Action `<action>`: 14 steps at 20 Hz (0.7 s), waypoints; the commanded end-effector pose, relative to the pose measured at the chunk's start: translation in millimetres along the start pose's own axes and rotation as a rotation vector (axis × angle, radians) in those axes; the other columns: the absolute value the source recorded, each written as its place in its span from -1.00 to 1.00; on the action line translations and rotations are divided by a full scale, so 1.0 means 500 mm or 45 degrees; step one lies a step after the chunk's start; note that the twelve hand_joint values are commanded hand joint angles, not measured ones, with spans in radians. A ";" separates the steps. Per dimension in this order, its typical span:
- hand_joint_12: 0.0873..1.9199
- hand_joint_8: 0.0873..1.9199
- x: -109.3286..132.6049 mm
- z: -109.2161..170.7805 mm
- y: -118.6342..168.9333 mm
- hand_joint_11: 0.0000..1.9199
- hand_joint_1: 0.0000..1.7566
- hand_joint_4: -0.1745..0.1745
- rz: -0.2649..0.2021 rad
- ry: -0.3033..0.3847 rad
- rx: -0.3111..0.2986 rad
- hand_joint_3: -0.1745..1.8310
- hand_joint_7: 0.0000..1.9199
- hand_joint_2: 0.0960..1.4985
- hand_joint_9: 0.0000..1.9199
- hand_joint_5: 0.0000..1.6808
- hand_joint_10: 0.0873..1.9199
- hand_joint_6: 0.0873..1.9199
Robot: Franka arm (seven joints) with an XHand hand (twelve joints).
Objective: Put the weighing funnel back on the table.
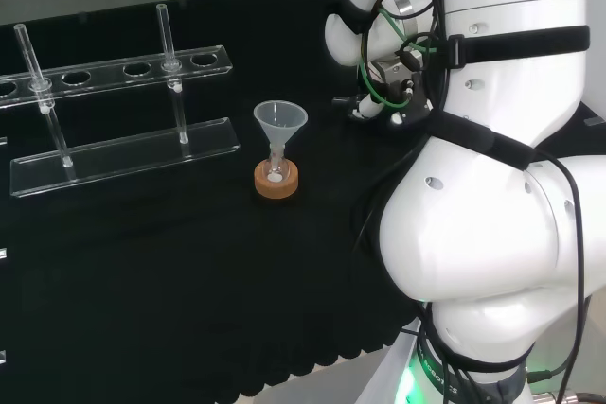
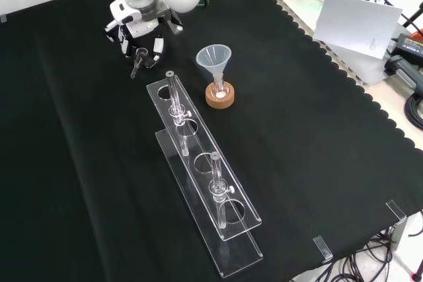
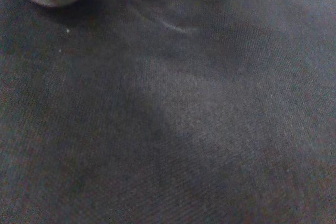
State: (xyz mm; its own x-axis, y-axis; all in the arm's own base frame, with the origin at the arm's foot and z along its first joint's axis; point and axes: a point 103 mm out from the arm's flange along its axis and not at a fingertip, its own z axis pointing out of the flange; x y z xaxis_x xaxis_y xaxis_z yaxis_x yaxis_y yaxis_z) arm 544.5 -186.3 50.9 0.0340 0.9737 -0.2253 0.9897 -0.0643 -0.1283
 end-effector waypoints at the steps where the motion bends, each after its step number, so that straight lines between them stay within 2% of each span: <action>1: 0.37 -1.00 0.002 0.006 -0.001 -0.69 0.23 1.00 -0.008 0.000 0.089 -0.20 0.70 -0.13 0.23 0.42 -0.97 -0.23; 2: 0.38 -1.00 0.002 0.006 -0.003 -0.70 0.22 1.00 -0.010 0.003 0.109 -0.26 0.65 -0.08 0.22 0.39 -0.98 -0.21; 5: 0.41 -1.00 -0.003 -0.001 -0.012 -0.74 -0.14 1.00 -0.026 0.027 0.169 -0.25 0.39 -0.18 0.14 0.28 -1.00 -0.46; 7: 0.43 -1.00 -0.008 -0.013 -0.020 -0.79 -0.30 1.00 -0.035 0.048 0.197 -0.29 0.18 -0.24 0.04 0.07 -1.00 -0.58; 9: 0.45 -1.00 -0.012 -0.020 -0.024 -0.83 -0.39 0.93 -0.040 0.060 0.199 -0.35 0.05 -0.24 -0.03 -0.12 -1.00 -0.66; 14: 0.49 -1.00 -0.019 -0.041 -0.035 -0.90 -0.50 0.77 -0.059 0.103 0.203 -0.44 -0.08 -0.22 -0.13 -0.27 -1.00 -0.81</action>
State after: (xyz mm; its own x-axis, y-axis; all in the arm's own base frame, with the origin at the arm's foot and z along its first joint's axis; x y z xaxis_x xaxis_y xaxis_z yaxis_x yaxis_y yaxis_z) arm 531.0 -188.4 61.5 0.0096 0.9844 -0.1755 0.9559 -0.0606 -0.2875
